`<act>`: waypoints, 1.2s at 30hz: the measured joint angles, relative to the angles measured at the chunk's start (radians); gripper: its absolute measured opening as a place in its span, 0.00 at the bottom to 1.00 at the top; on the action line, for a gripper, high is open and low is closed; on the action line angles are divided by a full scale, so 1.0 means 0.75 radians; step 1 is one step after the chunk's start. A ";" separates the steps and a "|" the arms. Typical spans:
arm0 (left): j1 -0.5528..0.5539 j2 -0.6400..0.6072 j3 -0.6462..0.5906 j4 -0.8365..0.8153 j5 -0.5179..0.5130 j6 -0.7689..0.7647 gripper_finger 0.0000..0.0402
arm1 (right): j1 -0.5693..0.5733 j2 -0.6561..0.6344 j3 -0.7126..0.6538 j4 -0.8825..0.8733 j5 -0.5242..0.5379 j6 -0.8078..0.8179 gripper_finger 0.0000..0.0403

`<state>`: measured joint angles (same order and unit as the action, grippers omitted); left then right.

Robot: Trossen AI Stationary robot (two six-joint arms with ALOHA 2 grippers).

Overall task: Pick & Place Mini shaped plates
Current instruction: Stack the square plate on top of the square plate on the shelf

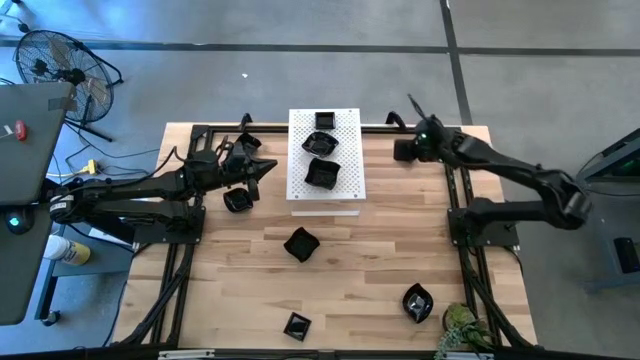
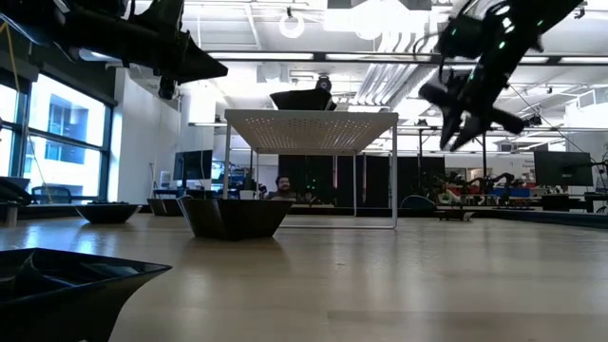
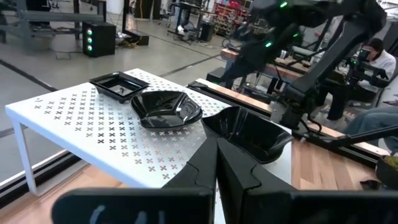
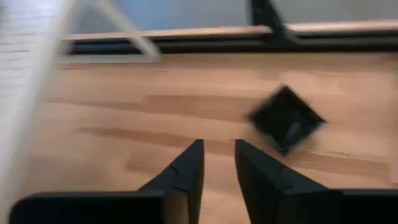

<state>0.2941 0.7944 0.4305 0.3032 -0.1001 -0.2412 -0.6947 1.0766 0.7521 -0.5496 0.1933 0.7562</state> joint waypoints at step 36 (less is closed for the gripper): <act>0.000 0.000 0.000 -0.041 -0.069 0.000 0.00 | -0.225 0.557 -0.260 0.496 0.122 0.736 0.26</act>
<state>0.2940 0.7944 0.4305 0.2725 -0.1520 -0.2409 -0.8634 1.4940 0.5574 -0.1780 0.2846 1.3083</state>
